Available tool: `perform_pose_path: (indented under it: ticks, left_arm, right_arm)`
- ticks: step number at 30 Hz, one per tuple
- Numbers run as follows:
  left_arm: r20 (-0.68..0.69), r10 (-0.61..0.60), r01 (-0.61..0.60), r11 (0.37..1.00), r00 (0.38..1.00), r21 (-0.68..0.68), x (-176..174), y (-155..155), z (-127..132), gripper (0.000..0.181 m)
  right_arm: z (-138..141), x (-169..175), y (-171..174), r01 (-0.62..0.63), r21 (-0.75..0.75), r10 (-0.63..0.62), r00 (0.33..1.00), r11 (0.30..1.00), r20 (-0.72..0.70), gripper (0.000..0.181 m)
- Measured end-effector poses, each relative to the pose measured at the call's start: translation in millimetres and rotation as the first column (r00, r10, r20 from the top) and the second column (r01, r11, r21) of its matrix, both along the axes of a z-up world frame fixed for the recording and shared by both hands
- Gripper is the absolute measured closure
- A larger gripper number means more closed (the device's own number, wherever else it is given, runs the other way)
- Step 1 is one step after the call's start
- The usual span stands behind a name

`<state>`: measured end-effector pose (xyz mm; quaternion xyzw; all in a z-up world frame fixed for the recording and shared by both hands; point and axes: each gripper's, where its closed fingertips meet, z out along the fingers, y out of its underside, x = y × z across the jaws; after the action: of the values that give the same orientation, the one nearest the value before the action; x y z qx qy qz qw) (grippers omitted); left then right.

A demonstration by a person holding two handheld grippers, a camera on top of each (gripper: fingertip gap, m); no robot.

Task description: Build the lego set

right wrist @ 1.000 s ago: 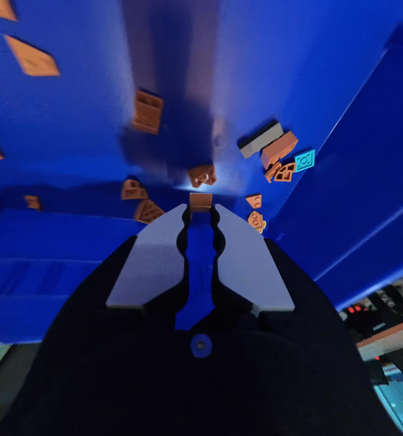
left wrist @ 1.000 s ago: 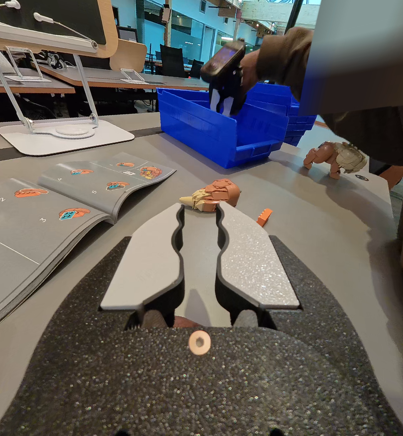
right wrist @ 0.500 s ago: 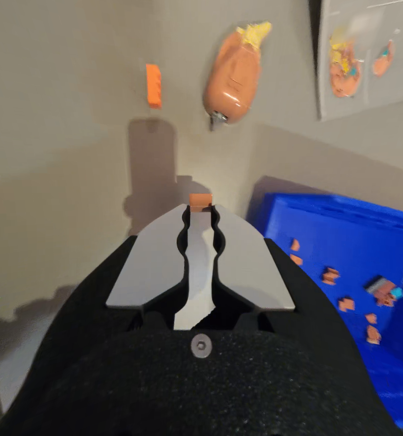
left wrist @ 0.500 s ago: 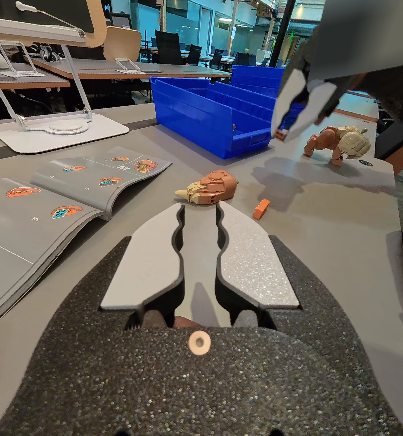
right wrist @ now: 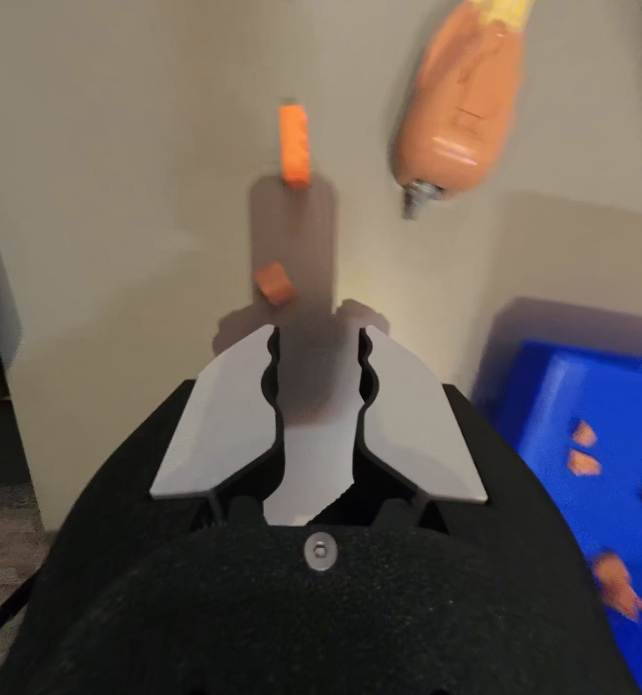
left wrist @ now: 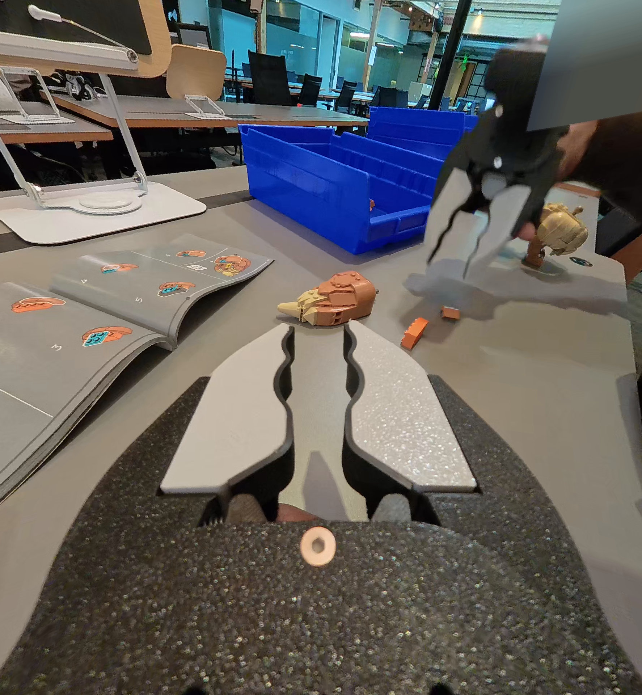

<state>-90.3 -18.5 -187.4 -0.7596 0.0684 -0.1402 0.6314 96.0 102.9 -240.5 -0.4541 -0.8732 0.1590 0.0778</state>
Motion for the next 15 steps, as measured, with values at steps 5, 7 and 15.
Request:
perform_pose_path:
  ticks: [5,7,15]
  left_arm:
    - [-0.004,-0.009,0.009,1.0,1.0,-0.003,1.9,0.4,-0.5,0.157]
    - [-0.008,-0.012,0.012,1.0,1.0,-0.006,2.8,0.6,-1.0,0.157]
    - [0.021,0.018,-0.018,1.0,1.0,0.006,-5.6,-0.9,1.2,0.157]
  right_arm:
    - [41.7,12.4,152.6,0.136,0.334,-0.163,0.985,0.933,0.055,0.145]
    - [34.9,25.5,213.5,0.09,0.478,-0.197,0.964,0.874,0.179,0.145]
    - [-17.8,30.5,272.5,-0.047,0.428,-0.17,0.874,0.903,0.455,0.144]
